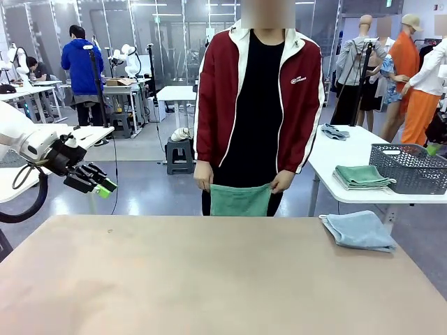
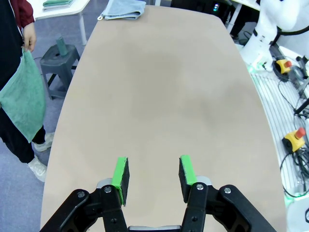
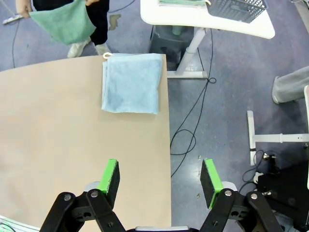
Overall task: Fold the towels and place them in the basket.
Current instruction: Place the folded Towel with hook on the right side of the table, then when a person lays out a Towel with hook on the table, fold it in half twice.
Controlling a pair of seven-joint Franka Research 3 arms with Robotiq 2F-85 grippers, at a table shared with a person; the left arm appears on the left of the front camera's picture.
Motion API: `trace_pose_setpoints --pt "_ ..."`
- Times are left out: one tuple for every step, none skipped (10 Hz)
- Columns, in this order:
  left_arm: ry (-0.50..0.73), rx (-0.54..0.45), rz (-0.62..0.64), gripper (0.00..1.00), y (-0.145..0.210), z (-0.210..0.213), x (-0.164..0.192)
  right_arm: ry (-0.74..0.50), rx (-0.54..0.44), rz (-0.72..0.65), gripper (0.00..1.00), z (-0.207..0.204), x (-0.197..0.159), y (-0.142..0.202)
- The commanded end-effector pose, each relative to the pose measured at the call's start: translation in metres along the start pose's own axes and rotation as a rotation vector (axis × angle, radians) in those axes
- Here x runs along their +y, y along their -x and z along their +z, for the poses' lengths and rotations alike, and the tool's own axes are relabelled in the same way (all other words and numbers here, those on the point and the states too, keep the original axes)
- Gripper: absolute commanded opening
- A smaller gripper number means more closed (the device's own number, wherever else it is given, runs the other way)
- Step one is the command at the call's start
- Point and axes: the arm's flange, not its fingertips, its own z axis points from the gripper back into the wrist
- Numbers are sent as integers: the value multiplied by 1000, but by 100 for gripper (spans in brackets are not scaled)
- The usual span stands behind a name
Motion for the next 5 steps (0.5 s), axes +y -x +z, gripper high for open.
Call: trace_pose_setpoints --pt "7 -1 -10 54 -1 0 2 -7 4 -18 84 0 0 -2" --pt "7 -1 -10 54 -1 0 2 -7 4 -18 84 0 0 -2" --pt "7 -1 -10 54 -1 0 2 -7 4 -18 84 0 0 -2" --pt "7 -1 -10 54 -1 0 2 -7 4 -18 84 0 0 -2" --pt "7 -1 -10 54 -1 0 2 -7 4 -18 84 0 0 -2"
